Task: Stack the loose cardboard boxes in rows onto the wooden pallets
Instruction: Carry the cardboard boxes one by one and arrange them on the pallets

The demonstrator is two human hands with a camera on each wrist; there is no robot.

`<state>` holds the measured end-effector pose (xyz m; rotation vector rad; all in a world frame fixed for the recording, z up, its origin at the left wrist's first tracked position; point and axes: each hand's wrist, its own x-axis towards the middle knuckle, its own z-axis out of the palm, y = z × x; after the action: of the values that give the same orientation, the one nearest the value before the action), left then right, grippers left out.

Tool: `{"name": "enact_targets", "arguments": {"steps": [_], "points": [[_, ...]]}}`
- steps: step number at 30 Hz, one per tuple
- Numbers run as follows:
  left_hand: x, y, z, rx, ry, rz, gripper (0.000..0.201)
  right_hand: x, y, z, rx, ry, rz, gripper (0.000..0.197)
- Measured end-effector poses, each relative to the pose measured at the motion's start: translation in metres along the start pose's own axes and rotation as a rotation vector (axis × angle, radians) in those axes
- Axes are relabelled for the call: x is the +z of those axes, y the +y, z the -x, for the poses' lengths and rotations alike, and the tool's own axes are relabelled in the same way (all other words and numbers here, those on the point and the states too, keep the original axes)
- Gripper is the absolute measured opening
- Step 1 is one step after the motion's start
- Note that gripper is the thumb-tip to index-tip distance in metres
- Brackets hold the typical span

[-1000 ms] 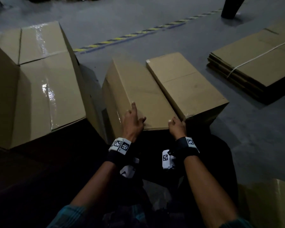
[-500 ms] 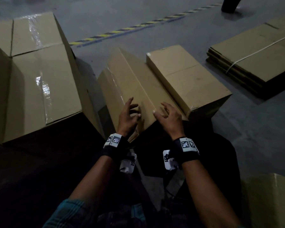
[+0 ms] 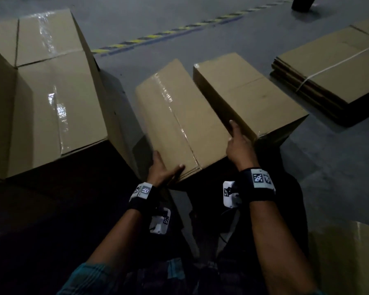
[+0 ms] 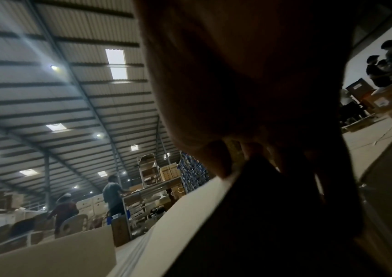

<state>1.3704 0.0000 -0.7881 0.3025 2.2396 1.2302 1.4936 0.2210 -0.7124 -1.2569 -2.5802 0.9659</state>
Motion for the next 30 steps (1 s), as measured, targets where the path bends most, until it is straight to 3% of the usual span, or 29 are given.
{"name": "enact_targets", "arguments": {"steps": [4, 7, 11, 14, 17, 20, 24, 27, 30], "points": [[-0.026, 0.0, 0.004, -0.017, -0.08, -0.188, 0.132, 0.001, 0.015, 0.007, 0.137, -0.418, 0.293, 0.072], [-0.037, 0.001, 0.006, -0.091, -0.164, -0.318, 0.131, 0.013, 0.021, 0.009, 0.152, -0.583, 0.352, 0.074], [-0.038, 0.011, -0.004, -0.138, -0.19, -0.395, 0.135, 0.019, 0.007, -0.009, 0.153, -0.462, 0.215, 0.072], [-0.041, 0.032, -0.022, -0.106, -0.152, -0.321, 0.135, 0.021, -0.008, -0.028, 0.05, -0.322, 0.066, 0.081], [-0.045, 0.047, -0.034, -0.129, -0.161, -0.239, 0.152, 0.023, -0.015, -0.035, 0.041, -0.32, 0.041, 0.089], [-0.038, 0.046, -0.024, -0.181, -0.194, -0.339, 0.148, 0.025, -0.01, -0.029, 0.091, -0.343, 0.18, 0.095], [-0.027, 0.022, -0.004, -0.3, -0.231, -0.233, 0.147, 0.023, 0.012, -0.01, 0.153, -0.392, 0.248, 0.102], [-0.035, 0.021, -0.015, -0.176, -0.181, -0.272, 0.135, 0.022, 0.019, -0.016, 0.139, -0.365, 0.121, 0.098], [-0.038, 0.042, -0.025, -0.124, -0.158, -0.211, 0.133, 0.027, 0.008, -0.03, 0.072, -0.344, -0.013, 0.116]]}}
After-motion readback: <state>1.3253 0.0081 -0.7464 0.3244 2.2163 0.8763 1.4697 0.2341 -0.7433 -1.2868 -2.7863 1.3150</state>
